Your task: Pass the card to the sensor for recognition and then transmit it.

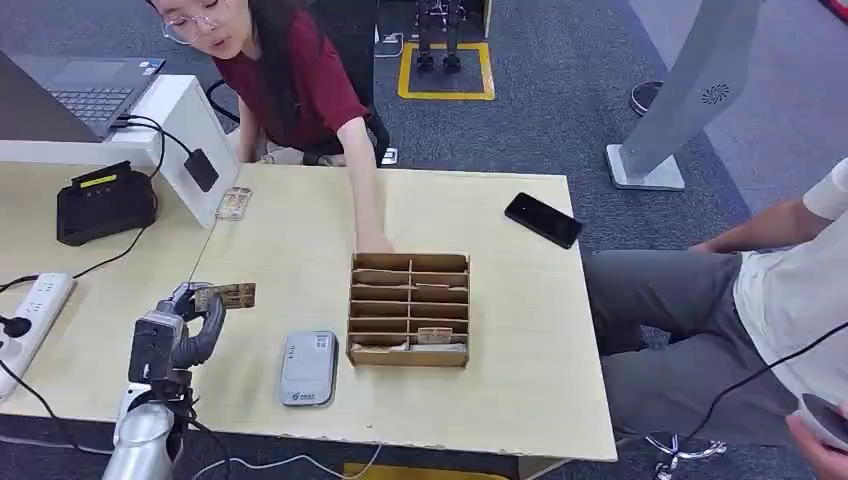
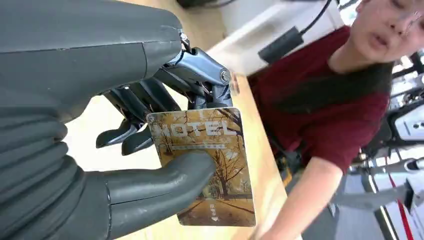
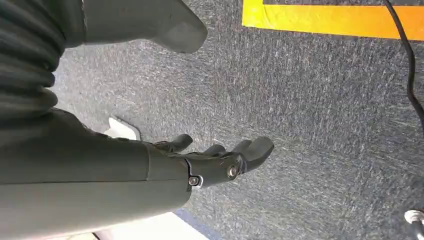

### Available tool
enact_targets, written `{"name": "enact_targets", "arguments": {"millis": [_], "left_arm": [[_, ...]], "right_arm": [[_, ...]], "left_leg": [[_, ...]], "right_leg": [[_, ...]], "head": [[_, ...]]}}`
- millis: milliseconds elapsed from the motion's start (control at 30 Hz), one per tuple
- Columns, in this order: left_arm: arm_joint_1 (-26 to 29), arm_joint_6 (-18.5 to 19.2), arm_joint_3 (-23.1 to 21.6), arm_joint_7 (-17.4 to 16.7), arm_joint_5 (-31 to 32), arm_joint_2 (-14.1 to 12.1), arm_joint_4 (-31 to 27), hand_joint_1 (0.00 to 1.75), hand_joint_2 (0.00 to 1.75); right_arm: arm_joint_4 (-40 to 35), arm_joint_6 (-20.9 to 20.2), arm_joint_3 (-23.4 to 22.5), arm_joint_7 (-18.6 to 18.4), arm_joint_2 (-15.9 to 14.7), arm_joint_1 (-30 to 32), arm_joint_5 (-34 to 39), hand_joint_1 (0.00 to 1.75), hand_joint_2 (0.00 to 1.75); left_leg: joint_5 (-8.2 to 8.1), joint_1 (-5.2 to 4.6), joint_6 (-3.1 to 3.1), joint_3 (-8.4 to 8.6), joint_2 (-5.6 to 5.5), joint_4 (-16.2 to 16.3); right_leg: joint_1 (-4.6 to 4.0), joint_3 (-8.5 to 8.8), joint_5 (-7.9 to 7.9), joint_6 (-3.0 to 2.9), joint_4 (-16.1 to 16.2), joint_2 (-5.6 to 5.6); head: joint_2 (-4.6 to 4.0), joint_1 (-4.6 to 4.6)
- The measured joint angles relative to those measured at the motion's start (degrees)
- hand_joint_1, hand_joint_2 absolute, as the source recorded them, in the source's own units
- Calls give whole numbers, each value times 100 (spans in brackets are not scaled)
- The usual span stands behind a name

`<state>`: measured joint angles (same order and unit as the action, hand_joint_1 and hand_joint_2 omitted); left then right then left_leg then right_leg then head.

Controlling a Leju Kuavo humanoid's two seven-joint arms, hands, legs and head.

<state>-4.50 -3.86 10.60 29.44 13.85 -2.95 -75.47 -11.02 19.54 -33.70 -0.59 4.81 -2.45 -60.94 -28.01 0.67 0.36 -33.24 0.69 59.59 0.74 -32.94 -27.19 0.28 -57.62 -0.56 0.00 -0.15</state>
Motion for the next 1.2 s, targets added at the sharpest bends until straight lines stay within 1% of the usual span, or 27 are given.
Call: {"name": "enact_targets", "arguments": {"millis": [67, 233, 400, 500, 733, 900, 1200], "left_arm": [[31, 94, 0, -24, -69, 0, -33, 175, 175], [47, 146, 0, -76, -113, 0, -74, 175, 175], [101, 319, -26, -432, -89, -13, -74, 175, 175], [165, 393, -74, -542, -44, -52, -74, 175, 175], [345, 518, -223, -623, 31, -243, -74, 175, 175], [506, 734, -330, -710, 92, -367, -92, 175, 175], [668, 800, -431, -741, 173, -481, -199, 175, 175]], "right_arm": [[0, 2, -19, -2, 4, 0, 0, 0, 175], [0, 7, -74, -2, 17, -1, 0, 0, 175], [0, 9, -120, -11, 33, 0, -2, 0, 175], [0, 9, -142, -4, 39, 0, -9, 0, 175], [0, 17, -210, 9, 50, 0, -98, 0, 175], [0, 17, -262, 22, 50, 0, -122, 0, 175], [0, 20, -297, 44, 50, 0, -199, 0, 175]], "left_leg": [[0, 0, 0, 0, 0, 0], [0, 0, 0, -1, -1, 0], [0, 0, 0, 0, 0, 0], [0, 0, 0, 0, 0, 0], [0, 0, 0, 0, 0, -1], [0, 0, 0, -1, 0, -1], [0, 0, 0, 0, 0, -1]], "right_leg": [[0, 0, 0, 0, 0, 0], [0, 0, 0, 0, 0, -1], [0, 0, 0, 0, 0, 0], [0, 0, 0, 0, 0, 0], [0, -1, -1, 0, 0, 0], [0, -1, -1, 0, 0, 0], [0, 0, -1, 0, 0, 0]], "head": [[0, 0], [0, 0], [0, 0], [0, 0], [0, -2], [-2, 0], [0, -2]]}}
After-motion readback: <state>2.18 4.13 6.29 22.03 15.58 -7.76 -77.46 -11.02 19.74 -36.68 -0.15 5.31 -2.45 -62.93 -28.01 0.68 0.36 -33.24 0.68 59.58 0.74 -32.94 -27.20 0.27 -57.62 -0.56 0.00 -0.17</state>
